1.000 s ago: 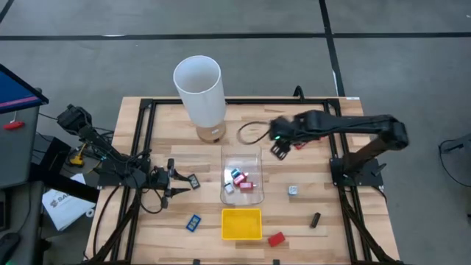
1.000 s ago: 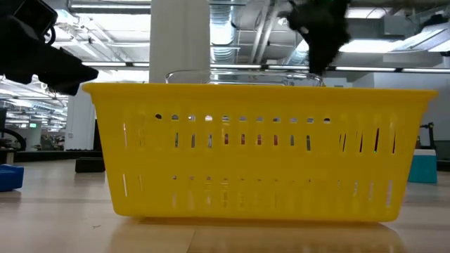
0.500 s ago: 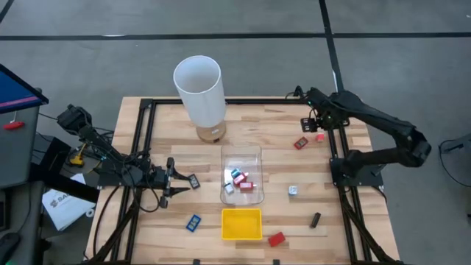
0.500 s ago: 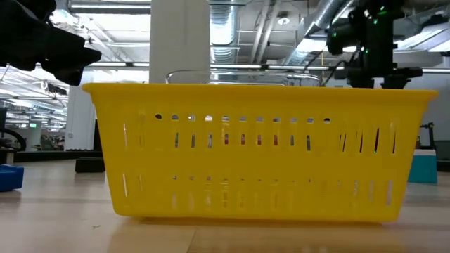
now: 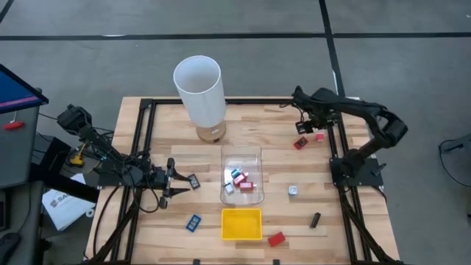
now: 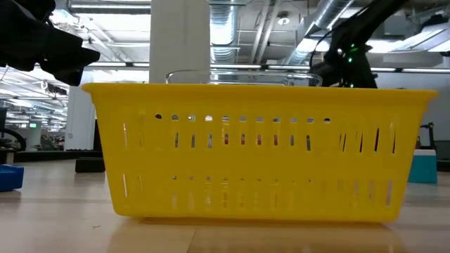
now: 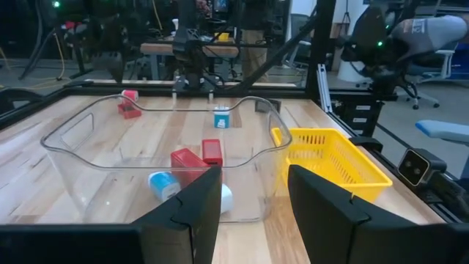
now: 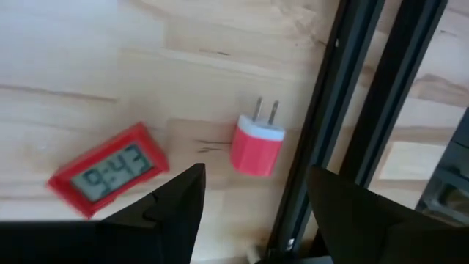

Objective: Pick & Place Office items
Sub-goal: Put the pink charger adapter into the transparent bin

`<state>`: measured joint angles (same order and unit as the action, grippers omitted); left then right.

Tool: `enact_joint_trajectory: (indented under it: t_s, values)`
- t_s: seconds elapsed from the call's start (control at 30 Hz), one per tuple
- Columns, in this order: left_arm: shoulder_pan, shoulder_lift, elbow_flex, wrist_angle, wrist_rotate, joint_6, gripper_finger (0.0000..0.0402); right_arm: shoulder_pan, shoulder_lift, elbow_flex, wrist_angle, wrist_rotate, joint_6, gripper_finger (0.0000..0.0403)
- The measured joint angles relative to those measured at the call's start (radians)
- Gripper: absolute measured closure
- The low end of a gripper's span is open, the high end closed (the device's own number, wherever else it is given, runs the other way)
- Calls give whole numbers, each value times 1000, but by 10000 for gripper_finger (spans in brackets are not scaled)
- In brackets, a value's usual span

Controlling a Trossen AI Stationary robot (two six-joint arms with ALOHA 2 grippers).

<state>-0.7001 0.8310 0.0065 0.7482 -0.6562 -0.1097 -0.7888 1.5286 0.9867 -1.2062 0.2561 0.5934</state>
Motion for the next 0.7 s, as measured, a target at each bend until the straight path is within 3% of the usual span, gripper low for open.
enact_joint_trajectory:
  t_s: [0.3,0.7]
  values:
    - [0,0,0,-1,12,-8,247,-61,51,-47,17,13,-26,172]
    - [0,0,0,-7,18,-27,247,-145,-41,-276,291,-129,-46,172]
